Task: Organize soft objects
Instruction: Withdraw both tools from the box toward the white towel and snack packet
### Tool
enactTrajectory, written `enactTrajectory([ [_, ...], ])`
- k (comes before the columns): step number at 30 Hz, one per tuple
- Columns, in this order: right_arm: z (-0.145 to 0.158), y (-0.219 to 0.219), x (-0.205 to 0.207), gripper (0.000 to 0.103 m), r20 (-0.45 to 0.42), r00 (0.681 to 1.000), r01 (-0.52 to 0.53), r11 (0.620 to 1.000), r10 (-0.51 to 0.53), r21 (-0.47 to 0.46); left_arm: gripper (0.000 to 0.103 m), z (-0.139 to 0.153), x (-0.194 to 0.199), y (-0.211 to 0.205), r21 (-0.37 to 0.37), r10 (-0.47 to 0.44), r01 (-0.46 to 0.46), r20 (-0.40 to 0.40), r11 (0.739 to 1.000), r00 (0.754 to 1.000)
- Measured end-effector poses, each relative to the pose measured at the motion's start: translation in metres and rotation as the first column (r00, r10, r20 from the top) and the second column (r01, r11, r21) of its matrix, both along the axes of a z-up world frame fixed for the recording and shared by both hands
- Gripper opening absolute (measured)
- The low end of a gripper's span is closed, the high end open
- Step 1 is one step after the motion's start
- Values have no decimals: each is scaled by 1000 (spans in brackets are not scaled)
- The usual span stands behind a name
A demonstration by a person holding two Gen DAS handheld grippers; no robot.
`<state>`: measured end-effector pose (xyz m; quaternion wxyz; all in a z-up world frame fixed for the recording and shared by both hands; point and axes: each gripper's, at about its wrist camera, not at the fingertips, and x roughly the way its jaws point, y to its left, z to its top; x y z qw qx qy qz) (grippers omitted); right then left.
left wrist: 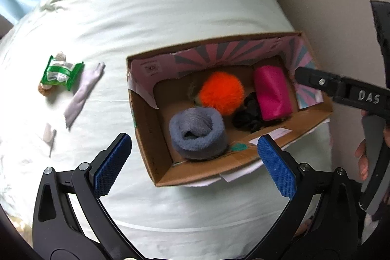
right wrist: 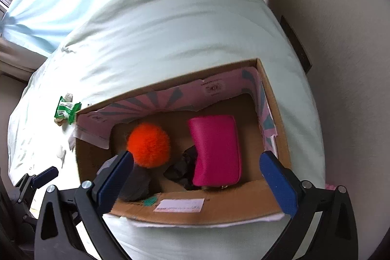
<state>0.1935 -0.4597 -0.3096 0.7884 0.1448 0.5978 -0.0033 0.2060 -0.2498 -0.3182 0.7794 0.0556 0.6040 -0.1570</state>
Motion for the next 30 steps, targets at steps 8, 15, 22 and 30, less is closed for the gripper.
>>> enactTrajectory([
  [8, 66, 19, -21, 103, 66, 998, -12, 998, 17, -64, 103, 68, -22, 19, -49, -3, 8, 95, 999, 995],
  [15, 137, 65, -49, 103, 174, 983, -33, 988, 59, -150, 103, 143, -52, 70, -93, 14, 8, 240, 996, 971],
  [22, 198, 126, -82, 103, 321, 946, 9, 986, 45, -166, 103, 189, -81, 153, -109, 64, -29, 335, 994, 940],
  [30, 222, 211, -99, 103, 376, 924, -4, 983, 73, -181, 103, 212, -102, 263, -126, 140, -98, 392, 987, 909],
])
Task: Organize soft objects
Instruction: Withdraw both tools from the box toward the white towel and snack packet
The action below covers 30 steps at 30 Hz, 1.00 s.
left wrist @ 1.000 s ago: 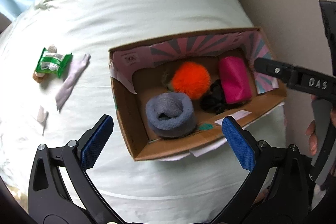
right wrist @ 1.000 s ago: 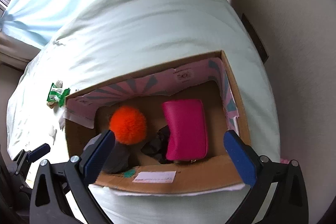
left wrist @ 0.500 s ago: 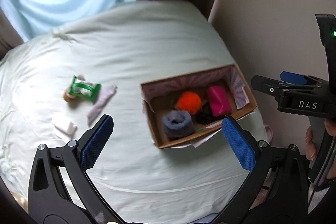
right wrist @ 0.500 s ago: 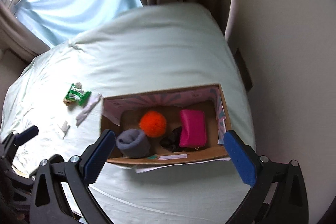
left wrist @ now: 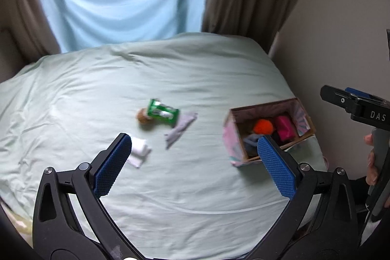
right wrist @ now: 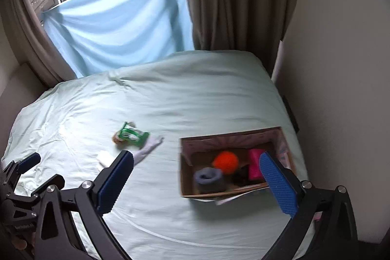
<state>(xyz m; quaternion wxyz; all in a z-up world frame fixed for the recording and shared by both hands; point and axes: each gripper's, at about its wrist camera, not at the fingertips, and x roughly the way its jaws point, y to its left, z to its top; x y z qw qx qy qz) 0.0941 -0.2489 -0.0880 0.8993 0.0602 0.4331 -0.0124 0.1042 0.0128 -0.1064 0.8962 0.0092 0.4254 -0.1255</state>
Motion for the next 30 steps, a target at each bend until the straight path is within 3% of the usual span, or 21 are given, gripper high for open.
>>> enactTrajectory([
  [8, -2, 87, 4, 103, 44, 997, -62, 998, 61, 14, 103, -7, 4, 94, -2, 30, -30, -7, 1000, 1000],
  [14, -18, 138, 19, 103, 56, 997, -57, 998, 55, 27, 103, -31, 18, 141, 23, -21, 22, -38, 999, 999],
  [18, -36, 164, 32, 103, 46, 997, -65, 998, 64, 26, 103, -58, 34, 163, 60, -60, 65, -71, 996, 996],
  [23, -65, 187, 58, 103, 31, 994, -105, 995, 104, 5, 103, -98, 61, 176, 47, -62, 69, -138, 997, 989],
  [30, -106, 204, 105, 103, -13, 974, -228, 971, 228, -66, 103, -159, 102, 188, -17, 34, -39, -250, 999, 968],
])
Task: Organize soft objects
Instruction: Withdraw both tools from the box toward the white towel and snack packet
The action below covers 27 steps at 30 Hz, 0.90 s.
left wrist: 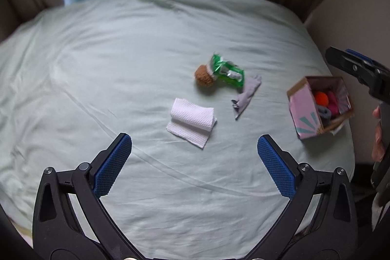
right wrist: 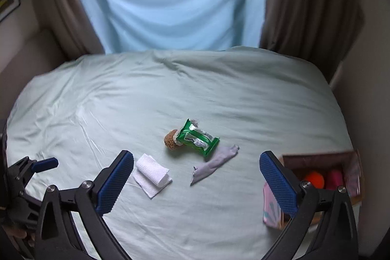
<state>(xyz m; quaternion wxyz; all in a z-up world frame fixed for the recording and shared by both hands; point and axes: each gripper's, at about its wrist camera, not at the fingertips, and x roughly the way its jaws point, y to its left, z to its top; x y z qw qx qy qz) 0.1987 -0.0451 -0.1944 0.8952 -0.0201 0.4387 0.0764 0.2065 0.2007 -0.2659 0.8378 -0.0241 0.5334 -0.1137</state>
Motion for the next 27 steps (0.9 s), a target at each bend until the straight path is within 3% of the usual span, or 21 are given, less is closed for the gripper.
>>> enactTrajectory([
  [7, -44, 5, 47, 103, -63, 993, -104, 994, 102, -32, 103, -49, 30, -3, -45, 152, -158, -113, 986, 982],
  [11, -70, 6, 72, 103, -96, 982, -170, 985, 165, -39, 103, -77, 43, -8, -48, 237, -248, -169, 968, 957],
  [14, -93, 7, 91, 103, -121, 967, -232, 971, 224, -56, 103, -109, 51, -3, -62, 364, -389, -244, 919, 899],
  [17, -119, 8, 109, 103, -153, 945, -304, 949, 290, -81, 103, -144, 55, 0, -94, 470, -524, -327, 847, 820],
  [18, -126, 8, 113, 103, -163, 938, -323, 943, 307, -84, 103, -153, 57, -1, -98, 489, -547, -341, 831, 803],
  [27, -201, 20, 153, 103, -273, 832, -532, 833, 482, -151, 103, -217, 72, -18, -97, 598, -680, -396, 727, 697],
])
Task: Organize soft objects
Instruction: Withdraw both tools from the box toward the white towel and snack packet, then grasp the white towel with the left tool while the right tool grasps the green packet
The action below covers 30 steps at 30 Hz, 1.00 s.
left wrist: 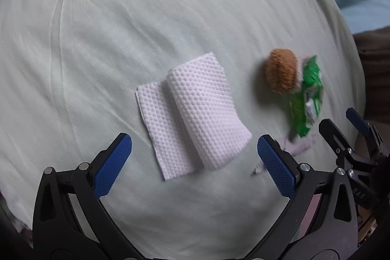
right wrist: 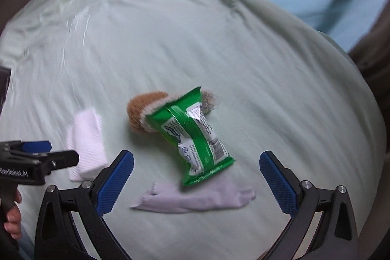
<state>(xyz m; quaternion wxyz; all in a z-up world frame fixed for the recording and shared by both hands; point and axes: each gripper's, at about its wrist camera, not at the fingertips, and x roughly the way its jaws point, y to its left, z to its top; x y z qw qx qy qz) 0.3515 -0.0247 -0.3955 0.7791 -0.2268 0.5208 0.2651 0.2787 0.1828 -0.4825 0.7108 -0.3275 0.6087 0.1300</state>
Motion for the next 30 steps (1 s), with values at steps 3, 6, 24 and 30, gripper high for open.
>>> enactTrajectory([
  [3, -20, 7, 10, 103, -11, 998, -64, 997, 64, -31, 102, -16, 4, -2, 2, 44, -44, -26, 999, 999],
  [6, -33, 12, 16, 103, -26, 993, -116, 992, 115, -43, 102, -22, 10, -6, 47, 55, -53, -38, 997, 998],
  [24, -54, 13, 14, 43, -66, 993, -106, 993, 102, -58, 17, -10, 34, -49, 165, -61, 67, -38, 984, 997],
  [30, -35, 7, 12, 40, -64, 998, -19, 999, 17, -35, 13, 6, 34, -49, 136, -80, 78, 10, 988, 997],
])
